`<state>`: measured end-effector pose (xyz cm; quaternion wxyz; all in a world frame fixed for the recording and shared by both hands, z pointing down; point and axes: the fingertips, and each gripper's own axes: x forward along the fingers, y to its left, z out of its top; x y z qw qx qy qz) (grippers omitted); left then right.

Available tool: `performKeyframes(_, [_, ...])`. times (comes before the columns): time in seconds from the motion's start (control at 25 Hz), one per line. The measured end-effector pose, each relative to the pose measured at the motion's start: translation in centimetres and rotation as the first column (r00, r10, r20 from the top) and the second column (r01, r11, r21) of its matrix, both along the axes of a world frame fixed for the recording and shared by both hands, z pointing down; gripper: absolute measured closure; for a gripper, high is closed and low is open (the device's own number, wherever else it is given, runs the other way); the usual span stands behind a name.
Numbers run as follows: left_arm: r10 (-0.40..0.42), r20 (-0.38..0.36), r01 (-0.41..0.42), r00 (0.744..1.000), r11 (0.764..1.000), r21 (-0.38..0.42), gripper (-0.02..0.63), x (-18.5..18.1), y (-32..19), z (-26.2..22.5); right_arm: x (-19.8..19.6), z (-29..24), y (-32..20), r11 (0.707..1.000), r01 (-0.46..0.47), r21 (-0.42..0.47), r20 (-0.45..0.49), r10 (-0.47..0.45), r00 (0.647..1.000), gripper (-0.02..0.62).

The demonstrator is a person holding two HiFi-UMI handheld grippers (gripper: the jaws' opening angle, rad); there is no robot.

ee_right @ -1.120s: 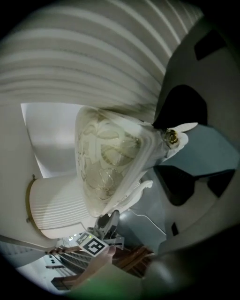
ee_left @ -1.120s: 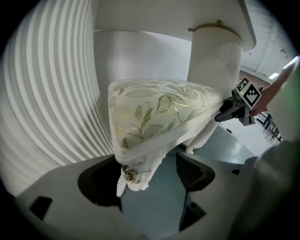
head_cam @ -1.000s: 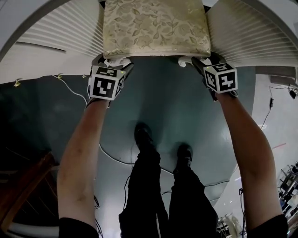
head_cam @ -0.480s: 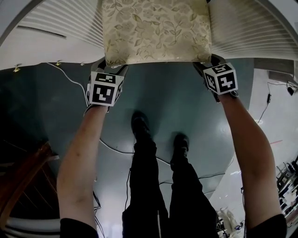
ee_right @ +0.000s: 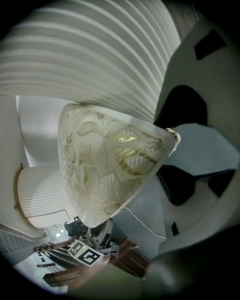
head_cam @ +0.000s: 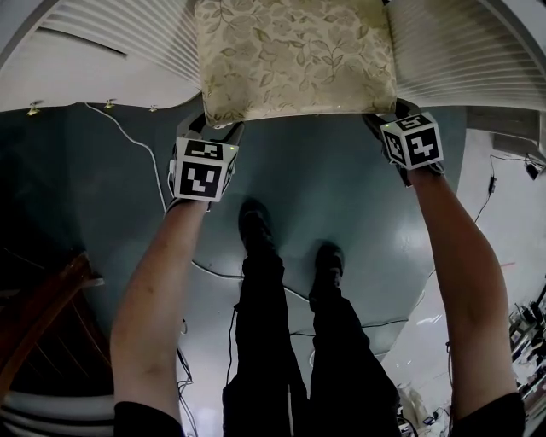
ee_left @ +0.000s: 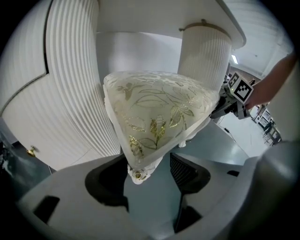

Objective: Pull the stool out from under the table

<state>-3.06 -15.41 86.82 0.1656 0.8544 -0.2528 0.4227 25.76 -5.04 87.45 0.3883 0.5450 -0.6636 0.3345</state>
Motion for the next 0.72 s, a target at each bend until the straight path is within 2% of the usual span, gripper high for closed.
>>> performKeyframes(0.12, [-0.067,-0.033,0.068,0.997,0.997,0.039,0.338,-0.3,-0.5,0.6,-0.7,-0.7,0.9,0.999,0.039,-0.016,-0.003,-0.039,0.999,0.351])
performKeyframes(0.28, [-0.135,-0.108,0.142,0.985,0.988,0.064,0.339,0.0,-1.0,1.1,-0.6,-1.1,1.4,0.998,0.067,0.019,-0.03,-0.066,0.997,0.371])
performKeyframes(0.44, [-0.218,-0.079,0.22,0.973,0.975,0.018,0.343,-0.4,0.1,-0.9,-0.4,-1.0,1.3,0.994,0.111,-0.011,0.034,-0.11,0.993,0.367])
performKeyframes(0.56, [-0.158,-0.05,0.159,0.986,0.987,0.013,0.371,-0.7,0.3,-1.4,-0.4,-1.0,1.4,0.994,0.107,-0.018,0.037,-0.106,0.994,0.364])
performKeyframes(0.72, [-0.033,-0.095,0.037,0.995,0.999,0.035,0.382,-0.7,0.7,-0.9,-0.1,-0.7,1.0,0.998,0.059,0.004,-0.012,-0.059,0.998,0.356])
